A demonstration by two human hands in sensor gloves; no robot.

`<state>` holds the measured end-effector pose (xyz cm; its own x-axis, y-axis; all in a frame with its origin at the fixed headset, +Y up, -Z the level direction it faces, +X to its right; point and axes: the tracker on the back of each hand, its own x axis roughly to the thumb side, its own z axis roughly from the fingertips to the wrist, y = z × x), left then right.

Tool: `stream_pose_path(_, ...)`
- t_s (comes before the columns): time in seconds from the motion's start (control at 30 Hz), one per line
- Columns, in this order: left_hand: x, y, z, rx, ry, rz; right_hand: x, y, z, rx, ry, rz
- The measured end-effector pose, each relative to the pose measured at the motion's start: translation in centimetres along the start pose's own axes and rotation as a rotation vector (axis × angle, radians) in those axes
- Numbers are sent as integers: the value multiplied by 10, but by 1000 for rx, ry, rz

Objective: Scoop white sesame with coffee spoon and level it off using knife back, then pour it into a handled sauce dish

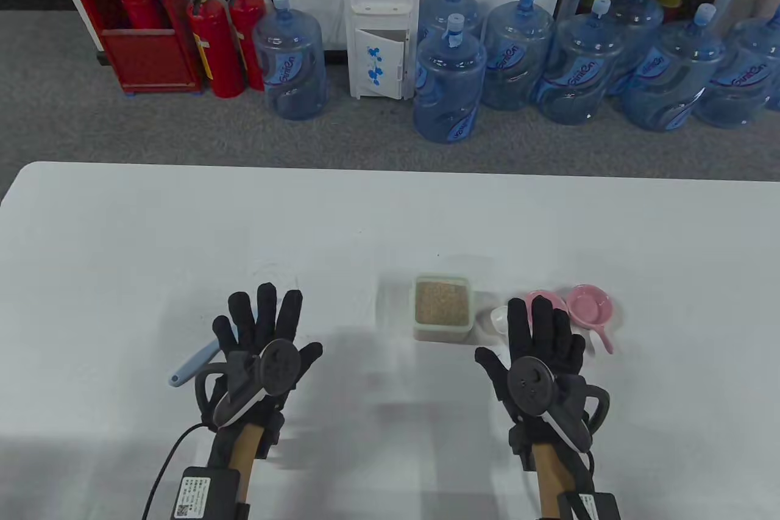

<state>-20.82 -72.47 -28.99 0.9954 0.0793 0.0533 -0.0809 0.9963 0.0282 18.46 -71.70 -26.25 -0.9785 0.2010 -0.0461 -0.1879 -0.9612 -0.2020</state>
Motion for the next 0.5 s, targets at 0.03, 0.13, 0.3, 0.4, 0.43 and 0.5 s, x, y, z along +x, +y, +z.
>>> stream_pose_path(0.03, 0, 0, 0, -3, 1, -1, 0, 0, 0, 3, 0, 3)
stream_pose_path(0.13, -1, 0, 0, -9, 0, -3, -1, 0, 0, 16, 2, 0)
stream_pose_path(0.3, -2, 0, -1, -22, 5, -18, 0, 0, 1, 22, -4, -16)
stream_pose_path(0.4, -2, 0, -1, -19, 8, -26, 0, 0, 0, 27, -4, -17)
stream_pose_path(0.43, -3, 0, -1, -17, 10, -24, -1, 0, 0, 30, -1, -23)
stream_pose_path(0.5, -3, 1, -1, -15, 13, -20, -3, -1, -1, 31, 7, -34)
